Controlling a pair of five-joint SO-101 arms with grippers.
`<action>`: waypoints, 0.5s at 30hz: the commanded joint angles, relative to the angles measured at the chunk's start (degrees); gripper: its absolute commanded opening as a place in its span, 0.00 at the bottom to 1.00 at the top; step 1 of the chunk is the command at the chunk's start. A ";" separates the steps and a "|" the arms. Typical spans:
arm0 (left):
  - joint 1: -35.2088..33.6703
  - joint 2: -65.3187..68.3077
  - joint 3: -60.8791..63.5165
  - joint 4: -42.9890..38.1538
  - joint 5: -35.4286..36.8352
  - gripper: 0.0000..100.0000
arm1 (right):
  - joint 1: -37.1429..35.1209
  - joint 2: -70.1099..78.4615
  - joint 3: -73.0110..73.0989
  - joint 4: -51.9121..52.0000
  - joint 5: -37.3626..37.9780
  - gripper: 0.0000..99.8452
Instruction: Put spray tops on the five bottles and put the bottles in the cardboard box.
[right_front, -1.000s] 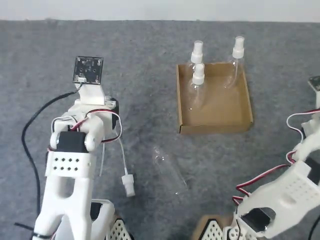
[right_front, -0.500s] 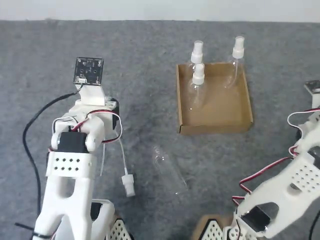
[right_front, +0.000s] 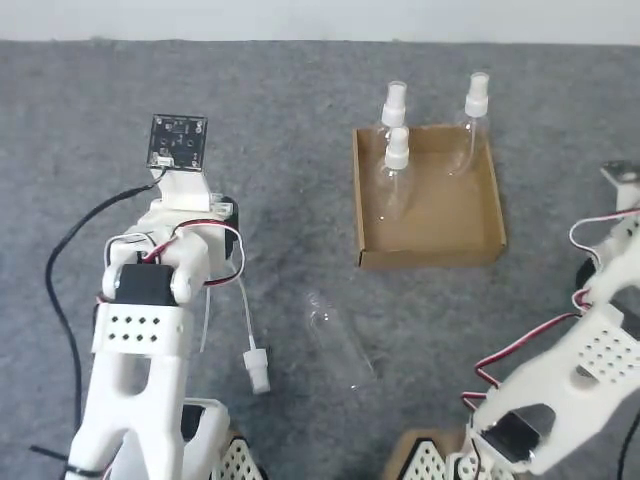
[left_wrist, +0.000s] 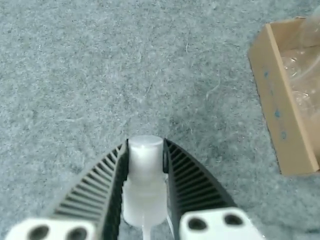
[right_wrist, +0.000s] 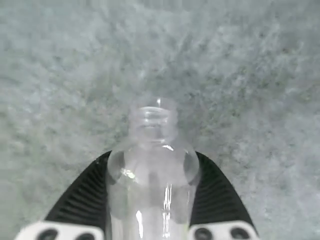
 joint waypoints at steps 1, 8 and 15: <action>0.00 -2.64 -0.13 -1.23 0.26 0.01 | -5.41 -12.53 -4.75 5.58 -4.40 0.01; -0.35 -2.73 -2.15 -0.62 -1.05 0.01 | -18.51 -28.53 -4.40 14.20 -14.33 0.01; -0.18 -2.73 -13.93 10.20 -1.41 0.01 | -33.27 -43.65 0.00 19.30 -20.92 0.01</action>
